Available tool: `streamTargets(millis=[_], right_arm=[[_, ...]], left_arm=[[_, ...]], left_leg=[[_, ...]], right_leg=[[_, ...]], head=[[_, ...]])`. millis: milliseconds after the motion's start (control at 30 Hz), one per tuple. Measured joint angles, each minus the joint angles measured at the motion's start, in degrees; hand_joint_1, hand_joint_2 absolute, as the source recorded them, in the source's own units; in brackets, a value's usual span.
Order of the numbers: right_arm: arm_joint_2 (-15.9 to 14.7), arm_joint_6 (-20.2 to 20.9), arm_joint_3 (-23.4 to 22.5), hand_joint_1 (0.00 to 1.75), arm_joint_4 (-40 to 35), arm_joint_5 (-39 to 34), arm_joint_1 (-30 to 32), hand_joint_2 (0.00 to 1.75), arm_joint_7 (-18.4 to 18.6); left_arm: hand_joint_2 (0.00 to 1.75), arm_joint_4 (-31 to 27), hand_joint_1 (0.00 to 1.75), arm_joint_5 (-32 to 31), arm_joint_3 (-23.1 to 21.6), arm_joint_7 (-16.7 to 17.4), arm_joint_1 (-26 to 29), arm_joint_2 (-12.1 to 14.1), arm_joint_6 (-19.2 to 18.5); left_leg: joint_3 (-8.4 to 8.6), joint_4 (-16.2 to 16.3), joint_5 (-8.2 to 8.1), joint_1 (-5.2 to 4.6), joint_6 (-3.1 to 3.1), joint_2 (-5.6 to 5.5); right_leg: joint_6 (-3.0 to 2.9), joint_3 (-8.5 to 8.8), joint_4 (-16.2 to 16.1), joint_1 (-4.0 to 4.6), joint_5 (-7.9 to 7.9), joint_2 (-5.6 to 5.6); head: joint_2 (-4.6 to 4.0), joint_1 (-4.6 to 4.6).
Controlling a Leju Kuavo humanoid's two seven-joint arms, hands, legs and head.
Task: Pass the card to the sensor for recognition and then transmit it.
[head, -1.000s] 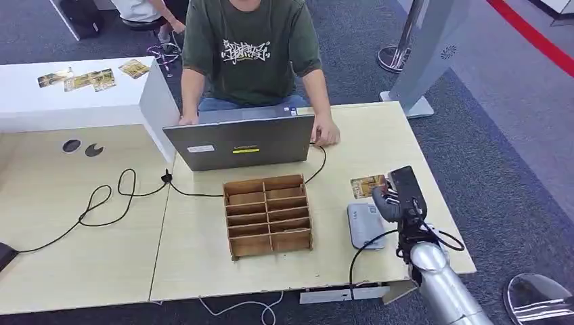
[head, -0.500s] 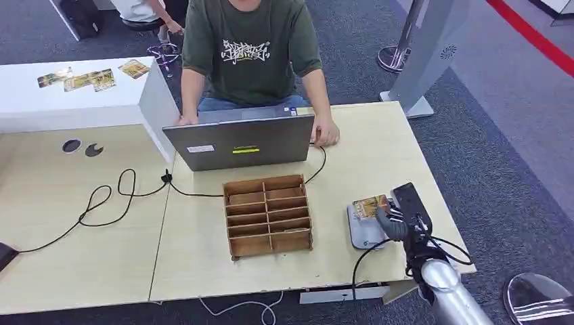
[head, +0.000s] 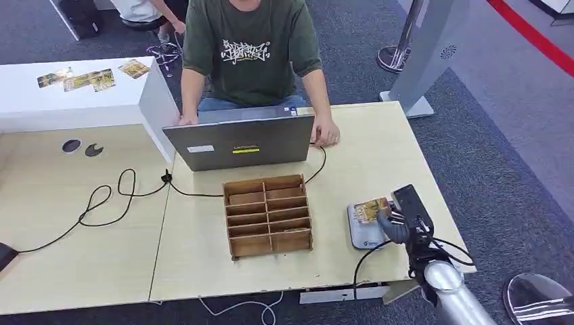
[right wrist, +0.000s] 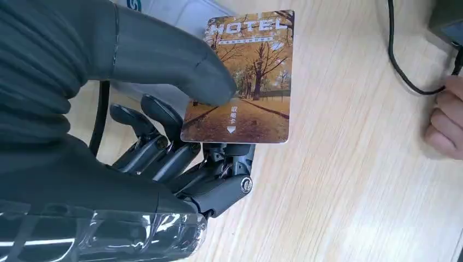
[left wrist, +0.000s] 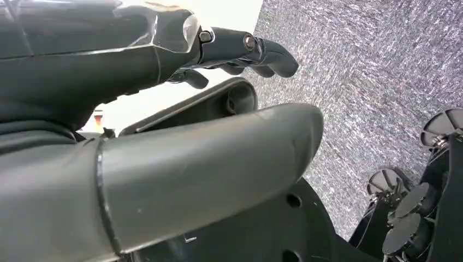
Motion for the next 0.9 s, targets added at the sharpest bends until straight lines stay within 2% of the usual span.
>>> streamTargets(millis=[400, 900], right_arm=[[-4.00, 2.08, 1.23, 1.75, 0.02, -0.37, -0.14, 1.75, 2.45], [-5.22, 4.21, 3.39, 1.75, 0.83, -1.42, -0.74, 1.75, 3.17]], left_arm=[[0.00, 0.00, 0.00, -0.09, 0.02, 0.00, 0.01, 0.00, 0.11], [0.00, 0.00, 0.00, -0.98, 0.09, 0.04, 0.00, 0.04, 0.19]], left_leg=[[0.00, 0.00, -0.02, -0.01, 0.02, 0.00], [-0.01, 0.00, -0.02, 0.00, 0.03, 0.02]], right_leg=[[0.00, 0.00, 0.00, -0.01, 0.00, 0.00], [0.00, 0.01, 0.01, 0.00, 0.00, 0.02]], head=[[0.02, 0.00], [0.00, 0.00]])
